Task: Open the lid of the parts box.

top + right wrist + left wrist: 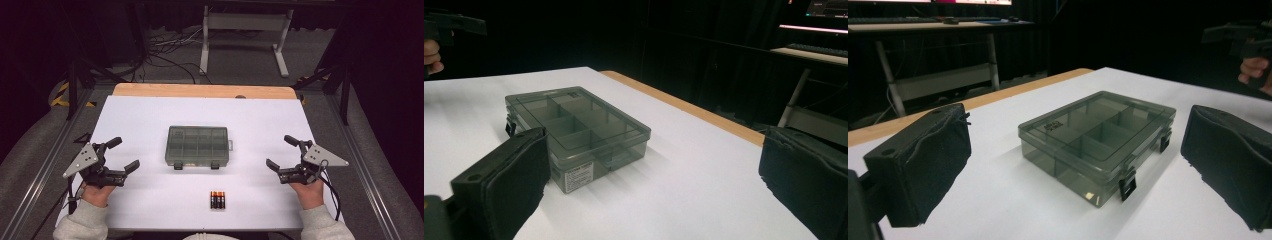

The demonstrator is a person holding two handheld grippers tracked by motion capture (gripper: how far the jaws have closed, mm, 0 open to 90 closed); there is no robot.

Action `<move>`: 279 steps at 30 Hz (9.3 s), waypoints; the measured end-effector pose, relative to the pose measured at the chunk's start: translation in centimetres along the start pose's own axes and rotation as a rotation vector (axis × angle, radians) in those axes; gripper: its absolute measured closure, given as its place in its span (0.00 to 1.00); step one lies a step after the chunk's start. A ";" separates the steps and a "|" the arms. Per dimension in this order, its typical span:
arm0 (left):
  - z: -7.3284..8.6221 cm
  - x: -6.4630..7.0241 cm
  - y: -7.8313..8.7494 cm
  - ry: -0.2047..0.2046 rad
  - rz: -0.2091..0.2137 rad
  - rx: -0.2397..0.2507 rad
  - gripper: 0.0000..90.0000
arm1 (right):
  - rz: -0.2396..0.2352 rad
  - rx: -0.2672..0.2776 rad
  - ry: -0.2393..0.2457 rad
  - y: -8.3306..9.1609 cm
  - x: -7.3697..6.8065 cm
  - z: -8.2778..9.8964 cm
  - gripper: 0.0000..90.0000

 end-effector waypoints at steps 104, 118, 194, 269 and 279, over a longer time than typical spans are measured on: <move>-0.2 -1.7 -6.0 0.011 0.102 -0.245 0.00 | -0.259 -0.268 -0.021 -11.5 -2.7 -0.9 0.02; 2.0 -1.3 -7.0 0.022 0.117 -0.329 0.00 | -0.291 -0.335 -0.023 -11.9 -3.9 0.8 0.02; 3.5 0.9 -8.5 -0.108 0.166 -0.494 0.86 | -0.325 -0.443 -0.025 -12.0 -5.1 2.2 0.72; 1.2 0.6 -8.9 0.043 0.313 -0.253 0.70 | -0.127 -0.259 -0.042 -14.1 -0.7 -3.1 0.38; 1.7 1.0 -9.3 0.028 0.331 -0.310 0.53 | -0.119 -0.256 -0.045 -15.5 0.9 -4.7 0.41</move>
Point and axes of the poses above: each handheld gripper's, and its own axes: y roughly backward along the jaws, z roughly out of its underside, x roughly to its right, the point moved 2 cm from there along -y, roughly forward along the jaws, and after that the axes turned 6 degrees about y, right-handed, at the moved point
